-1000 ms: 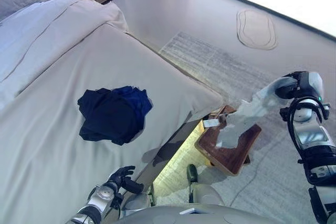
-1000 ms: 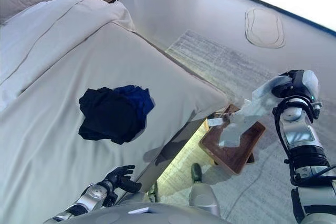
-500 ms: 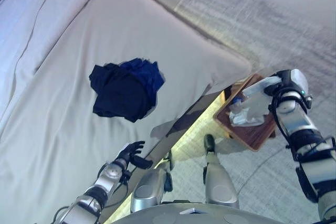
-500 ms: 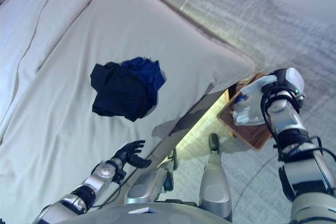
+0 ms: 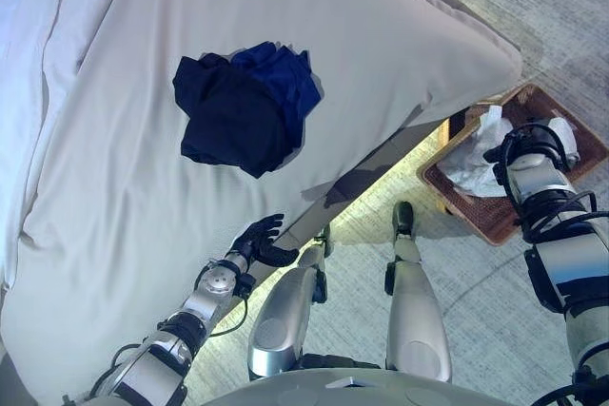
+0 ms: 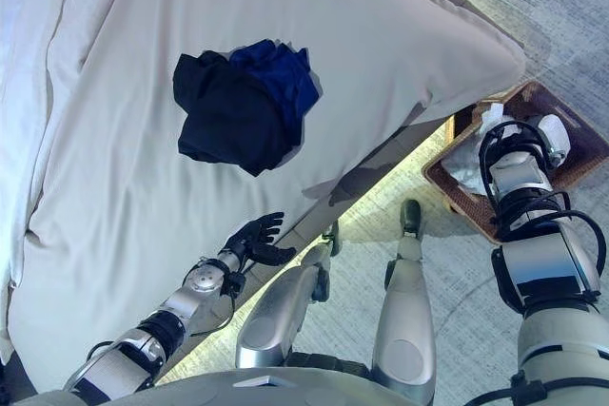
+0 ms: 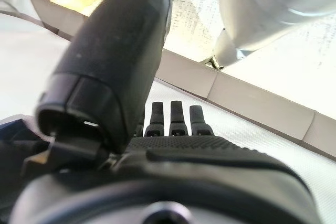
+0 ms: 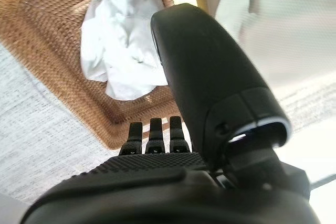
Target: Pick up the clothes from the bed and place them into the basket
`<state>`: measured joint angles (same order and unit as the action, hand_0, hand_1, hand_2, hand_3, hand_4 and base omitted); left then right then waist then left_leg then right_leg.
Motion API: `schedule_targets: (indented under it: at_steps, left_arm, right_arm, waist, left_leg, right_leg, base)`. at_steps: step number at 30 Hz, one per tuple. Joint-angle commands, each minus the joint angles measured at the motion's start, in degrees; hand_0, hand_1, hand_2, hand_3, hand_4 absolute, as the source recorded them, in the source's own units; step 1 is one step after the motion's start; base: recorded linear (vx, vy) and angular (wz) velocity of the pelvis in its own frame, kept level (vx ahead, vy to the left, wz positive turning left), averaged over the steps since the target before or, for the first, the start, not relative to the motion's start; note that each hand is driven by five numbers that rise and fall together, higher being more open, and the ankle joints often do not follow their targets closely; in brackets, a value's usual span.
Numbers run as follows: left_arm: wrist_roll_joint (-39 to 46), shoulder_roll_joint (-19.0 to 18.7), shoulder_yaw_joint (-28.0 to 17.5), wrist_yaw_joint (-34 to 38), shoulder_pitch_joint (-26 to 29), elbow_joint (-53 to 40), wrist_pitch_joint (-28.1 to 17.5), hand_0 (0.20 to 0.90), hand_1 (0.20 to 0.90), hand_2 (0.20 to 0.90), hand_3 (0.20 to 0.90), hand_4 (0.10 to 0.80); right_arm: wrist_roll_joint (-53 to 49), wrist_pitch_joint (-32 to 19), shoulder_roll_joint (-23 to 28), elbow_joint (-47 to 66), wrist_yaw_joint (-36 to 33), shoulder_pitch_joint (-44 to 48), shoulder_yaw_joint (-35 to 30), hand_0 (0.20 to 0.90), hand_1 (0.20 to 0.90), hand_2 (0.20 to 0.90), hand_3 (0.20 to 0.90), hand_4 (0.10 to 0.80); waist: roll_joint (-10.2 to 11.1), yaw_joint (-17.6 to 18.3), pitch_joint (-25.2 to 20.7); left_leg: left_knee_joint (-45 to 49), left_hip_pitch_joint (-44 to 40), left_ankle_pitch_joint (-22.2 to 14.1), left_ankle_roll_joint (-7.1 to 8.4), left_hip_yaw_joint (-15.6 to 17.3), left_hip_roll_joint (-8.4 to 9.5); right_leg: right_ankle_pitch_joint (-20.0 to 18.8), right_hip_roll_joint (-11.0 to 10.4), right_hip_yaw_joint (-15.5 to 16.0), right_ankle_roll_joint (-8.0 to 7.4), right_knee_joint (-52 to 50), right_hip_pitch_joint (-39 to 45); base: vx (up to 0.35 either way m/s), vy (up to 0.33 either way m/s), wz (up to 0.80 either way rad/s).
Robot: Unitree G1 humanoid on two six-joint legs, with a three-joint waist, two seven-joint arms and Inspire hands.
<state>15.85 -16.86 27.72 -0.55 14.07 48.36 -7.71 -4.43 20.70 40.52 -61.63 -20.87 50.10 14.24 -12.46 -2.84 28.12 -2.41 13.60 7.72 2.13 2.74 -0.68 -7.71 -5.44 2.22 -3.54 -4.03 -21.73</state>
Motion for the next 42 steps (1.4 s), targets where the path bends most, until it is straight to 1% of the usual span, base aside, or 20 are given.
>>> schedule_targets:
  at_steps: [1, 3, 4, 5, 6, 7, 8, 9, 11, 14, 16, 18, 21, 24, 25, 31, 33, 36, 40, 42]
  left_arm:
    - [1.0, -4.3, -0.9, 1.0, -3.2, -3.0, -0.6, 0.9, 0.9, 0.9, 0.9, 0.8]
    - [1.4, -4.4, -1.9, 1.6, -3.9, -3.2, 0.2, 0.9, 0.9, 0.9, 0.9, 0.8]
    - [1.5, -4.4, -2.0, 1.8, -4.0, -3.2, 0.2, 0.9, 0.9, 0.9, 0.9, 0.8]
    - [1.4, -3.9, -2.4, 2.3, -4.4, -2.4, 0.4, 0.9, 0.9, 0.9, 0.9, 0.8]
    - [1.3, -3.8, -2.5, 2.4, -4.4, -2.3, 0.5, 0.9, 0.9, 0.9, 0.9, 0.8]
    - [1.1, -3.4, -2.9, 2.6, -4.3, -1.6, 0.7, 0.9, 0.9, 0.9, 0.9, 0.8]
    - [0.6, -2.7, -3.9, 2.5, -3.9, 0.0, 1.1, 0.9, 0.9, 0.9, 0.9, 0.8]
    - [0.1, -2.5, -4.5, 2.3, -3.6, 0.7, 1.5, 0.9, 0.9, 0.9, 0.9, 0.8]
    - [-1.0, -2.2, -5.6, 2.2, -3.4, 1.9, 2.6, 0.9, 0.9, 0.9, 0.9, 0.8]
    - [-2.0, -1.7, -6.1, 2.1, -4.5, 3.2, 2.7, 0.9, 0.9, 0.9, 0.9, 0.8]
    - [-2.7, -1.6, -6.0, 1.8, -5.2, 3.7, 2.6, 0.9, 0.9, 0.9, 0.9, 0.8]
    - [-3.4, -1.5, -5.7, 1.7, -6.3, 4.6, 2.2, 0.9, 0.9, 0.9, 0.9, 0.8]
    - [-3.8, -1.6, -5.8, 1.5, -6.6, 5.4, 2.4, 0.9, 0.9, 0.9, 0.9, 0.8]
    - [-3.2, -2.2, -5.7, 0.9, -6.8, 5.4, 2.8, 0.9, 0.9, 0.9, 0.9, 0.8]
    - [-3.1, -2.6, -5.8, 1.0, -7.0, 5.4, 3.0, 0.9, 0.9, 0.9, 0.9, 0.8]
    - [-2.0, -5.5, -7.1, 1.5, -8.2, 8.4, 3.6, 0.9, 0.9, 0.9, 0.9, 0.8]
    - [-2.0, -6.3, -7.9, 1.6, -8.3, 10.0, 3.2, 0.9, 0.9, 0.9, 0.9, 0.8]
    - [-1.2, -6.6, -8.8, 1.3, -8.4, 11.0, 2.1, 0.9, 0.9, 0.9, 0.9, 0.8]
    - [-0.9, -5.9, -9.5, 1.0, -8.8, 10.3, 1.2, 0.9, 0.9, 0.9, 0.9, 0.8]
    - [-0.5, -5.7, -9.7, 0.8, -9.0, 9.9, 0.7, 0.9, 0.9, 0.9, 0.9, 0.8]
  right_arm:
    - [2.3, 0.3, 11.1, 8.5, -7.8, 2.6, 1.3, 0.9, 0.9, 0.9, 0.9, 0.8]
    - [4.2, -0.3, 13.1, 16.2, -14.6, -0.1, -1.7, 0.9, 0.9, 0.9, 0.9, 0.8]
    - [4.7, -1.1, 13.3, 17.4, -16.1, -0.7, -2.4, 0.9, 0.9, 0.9, 0.9, 0.8]
    - [8.9, -2.9, 13.0, 25.0, -20.4, -3.3, -5.8, 0.9, 0.9, 0.9, 0.9, 0.8]
    - [10.1, -4.1, 12.8, 26.3, -21.3, -3.9, -6.5, 0.9, 0.9, 0.9, 0.9, 0.8]
    - [12.6, -4.9, 12.3, 32.7, -22.2, -4.8, -8.1, 0.9, 0.9, 0.9, 0.9, 0.8]
    - [17.3, -5.6, 10.2, 44.8, -20.3, -6.5, -9.2, 0.9, 0.9, 0.9, 0.9, 0.8]
    - [20.4, -7.3, 9.5, 48.3, -18.2, -7.1, -8.6, 0.9, 0.9, 0.9, 0.9, 0.8]
    - [20.8, -10.3, 8.9, 51.1, -12.2, -7.2, -5.5, 0.9, 0.9, 0.9, 0.9, 0.8]
    - [21.3, -15.6, 8.5, 46.4, -3.7, -5.7, -0.1, 0.9, 0.9, 0.9, 0.9, 0.8]
    - [22.2, -17.1, 7.9, 43.3, -1.2, -4.8, 2.0, 0.9, 0.9, 0.9, 0.9, 0.8]
    - [21.5, -20.6, 6.4, 38.6, 3.0, -3.2, 5.2, 0.9, 0.9, 0.9, 0.9, 0.8]
    - [20.9, -21.4, 4.0, 36.0, 6.1, -0.9, 8.5, 0.9, 0.9, 0.9, 0.9, 0.8]
    - [18.2, -20.2, 1.7, 33.1, 6.8, 1.1, 10.5, 0.9, 0.9, 0.9, 0.9, 0.8]
    - [16.3, -20.4, 0.0, 30.1, 5.8, 2.3, 11.3, 0.9, 0.9, 0.9, 0.9, 0.8]
    - [11.6, -20.3, -5.7, 18.7, 2.1, 8.5, 12.9, 0.9, 0.9, 0.9, 0.9, 0.8]
    - [10.5, -20.4, -7.4, 14.3, 1.1, 10.9, 12.5, 0.9, 0.9, 0.9, 0.9, 0.8]
    - [10.3, -20.4, -9.2, 9.6, -1.3, 14.0, 12.6, 0.9, 0.9, 0.9, 0.9, 0.8]
    - [11.5, -19.5, -10.7, 7.6, -0.4, 15.4, 13.4, 0.9, 0.9, 0.9, 0.9, 0.8]
    - [13.3, -20.2, -11.2, 6.8, 0.9, 16.1, 14.5, 0.9, 0.9, 0.9, 0.9, 0.8]
  waist:
    - [2.1, 1.3, 1.6]
    - [3.7, 1.9, 1.2]
    - [3.9, 2.0, 1.0]
    - [4.9, 2.5, 0.6]
    - [5.1, 2.5, 0.3]
    - [5.8, 2.8, -0.1]
    - [7.0, 2.9, -1.1]
    - [7.7, 2.8, -1.6]
    - [9.3, 2.1, -2.9]
    - [11.0, -0.1, -4.9]
    - [11.4, -1.1, -5.5]
    - [12.0, -3.5, -6.5]
    - [12.7, -6.0, -6.6]
    - [13.3, -8.4, -6.1]
    - [13.8, -10.2, -5.6]
    - [15.4, -15.7, -4.0]
    - [15.5, -17.6, -3.5]
    - [15.1, -20.1, -2.4]
    - [14.9, -22.0, -1.8]
    - [14.9, -22.9, -1.2]
  left_leg:
    - [4.7, 1.9, -2.9, 0.19, -5.5, 0.77]
    - [4.8, 0.7, -3.5, 0.18, -5.3, 0.46]
    - [4.8, 0.5, -3.6, 0.18, -5.3, 0.42]
    - [4.9, -0.8, -4.3, 0.08, -5.2, 0.41]
    - [4.9, -0.7, -4.2, 0.05, -5.2, 0.38]
    - [5.0, -1.2, -4.6, 0.0, -5.1, 0.43]
    - [5.4, -1.9, -5.2, -0.11, -4.9, 0.64]
    - [5.7, -2.2, -5.5, -0.22, -4.9, 0.83]
    - [6.6, -2.6, -6.3, -0.47, -5.0, 1.33]
    - [7.2, -3.9, -7.1, -0.85, -5.9, 2.04]
    - [7.0, -4.6, -7.2, -0.95, -6.4, 2.25]
    - [5.9, -5.9, -7.0, -1.16, -7.6, 2.55]
    - [6.2, -6.1, -7.2, -1.67, -8.9, 3.39]
    - [7.7, -5.3, -7.6, -2.15, -10.1, 4.13]
    - [8.2, -4.9, -7.8, -2.5, -11.1, 4.52]
    - [8.2, -3.4, -7.5, -3.01, -14.0, 5.13]
    - [8.1, -2.3, -7.1, -3.06, -15.1, 5.3]
    - [7.5, -0.9, -6.4, -2.96, -16.5, 5.57]
    - [6.6, 0.5, -5.4, -2.74, -17.6, 5.86]
    - [6.3, 1.3, -5.1, -2.62, -18.0, 5.89]
  right_leg:
    - [9.5, 1.1, 4.5, 3.26, -9.9, 0.9]
    - [9.3, 1.2, 4.6, 3.11, -9.4, 2.4]
    - [9.3, 1.3, 4.6, 3.09, -9.3, 2.6]
    - [9.5, 1.4, 4.4, 2.91, -8.8, 4.1]
    - [9.1, 1.4, 4.4, 2.86, -8.4, 4.3]
    - [8.9, 1.4, 4.3, 2.62, -7.9, 4.9]
    - [8.4, 1.2, 4.2, 2.15, -7.1, 5.9]
    - [8.3, 1.1, 4.2, 1.94, -6.7, 6.3]
    - [7.9, 0.7, 4.4, 1.63, -5.6, 7.6]
    - [7.7, 0.1, 5.3, 1.47, -4.1, 10.7]
    - [7.6, -0.2, 6.0, 1.33, -3.4, 12.1]
    - [7.5, -0.8, 7.7, 0.95, -2.4, 14.2]
    - [7.3, -1.8, 9.5, 0.53, -2.3, 15.3]
    - [7.1, -2.7, 10.9, 0.25, -2.5, 15.8]
    - [6.8, -3.0, 12.0, -0.05, -2.3, 16.3]
    - [5.5, -3.9, 15.3, -1.26, -1.4, 17.5]
    - [5.3, -4.3, 16.4, -1.45, -1.5, 17.5]
    - [5.3, -4.6, 18.0, -1.64, -1.8, 17.2]
    - [5.0, -4.9, 19.4, -2.04, -1.3, 16.5]
    - [5.1, -5.0, 20.0, -2.27, -1.2, 16.1]
  base:
    - [0.0, 0.0, 0.0]
    - [0.02, 0.033, 0.01]
    - [0.076, 0.049, 0.03]
    - [0.069, 0.043, 0.05]
    - [0.083, 0.064, 0.07]
    - [0.056, 0.106, 0.1]
    - [0.068, 0.13, 0.08]
    - [0.059, 0.139, 0.07]
    - [0.06, 0.097, 0.02]
    - [0.094, 0.112, 0.08]
    - [0.113, 0.099, 0.19]
    - [0.143, 0.168, 0.48]
    - [0.072, 0.159, 0.38]
    - [0.059, 0.123, 0.43]
    - [0.062, 0.062, 0.53]
    - [0.063, 0.035, 0.49]
    - [0.046, 0.041, 0.36]
    - [0.018, 0.046, 0.41]
    - [0.021, 0.037, 0.32]
    - [0.013, 0.034, 0.25]
